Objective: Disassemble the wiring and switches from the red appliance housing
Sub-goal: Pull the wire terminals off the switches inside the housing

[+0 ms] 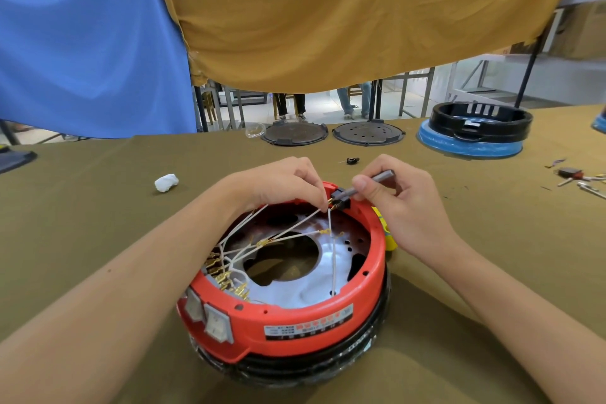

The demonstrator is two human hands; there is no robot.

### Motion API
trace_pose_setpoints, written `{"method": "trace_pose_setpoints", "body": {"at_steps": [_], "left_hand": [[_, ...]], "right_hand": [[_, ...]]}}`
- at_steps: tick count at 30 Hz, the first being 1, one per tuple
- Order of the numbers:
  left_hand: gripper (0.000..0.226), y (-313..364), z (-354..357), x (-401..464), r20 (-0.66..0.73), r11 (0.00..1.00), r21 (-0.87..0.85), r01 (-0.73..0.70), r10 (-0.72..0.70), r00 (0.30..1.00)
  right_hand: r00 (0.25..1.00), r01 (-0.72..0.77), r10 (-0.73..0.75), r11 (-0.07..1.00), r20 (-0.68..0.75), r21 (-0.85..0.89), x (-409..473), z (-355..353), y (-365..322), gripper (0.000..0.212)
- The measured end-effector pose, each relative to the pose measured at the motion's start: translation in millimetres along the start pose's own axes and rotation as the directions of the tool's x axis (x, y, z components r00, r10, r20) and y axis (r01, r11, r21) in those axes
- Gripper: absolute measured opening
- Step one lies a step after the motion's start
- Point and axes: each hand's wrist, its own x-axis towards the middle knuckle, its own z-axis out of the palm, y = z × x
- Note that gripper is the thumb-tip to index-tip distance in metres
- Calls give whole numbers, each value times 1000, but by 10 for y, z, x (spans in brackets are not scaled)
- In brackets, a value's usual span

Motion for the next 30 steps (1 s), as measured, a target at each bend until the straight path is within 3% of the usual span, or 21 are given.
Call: {"method": "trace_pose_setpoints", "body": {"at_steps": [6,10,14,22,30], "left_hand": [[8,-10,-1,12,17,1000,12,21,-21,1000],[8,-29,-5,22,20,1000,17,26,-27,999],[8,-23,-13,10,26,1000,4,18,-18,999],[13,-9,-11,-1,21,1000,28,10,-11,1000],[8,-28,-11,5,22,999,29,33,-34,999]], "right_hand": [[999,-41,41,999,-5,27,12,5,2,18],[996,92,-92,990,5,-102,-14,27,-40,28],[992,124,-123,983,20,-134,-14,28,-45,31],[999,-39,39,999,-5,5,-4,41,7,16],[998,26,-31,997,-62,-79,-10,52,-36,22]]}}
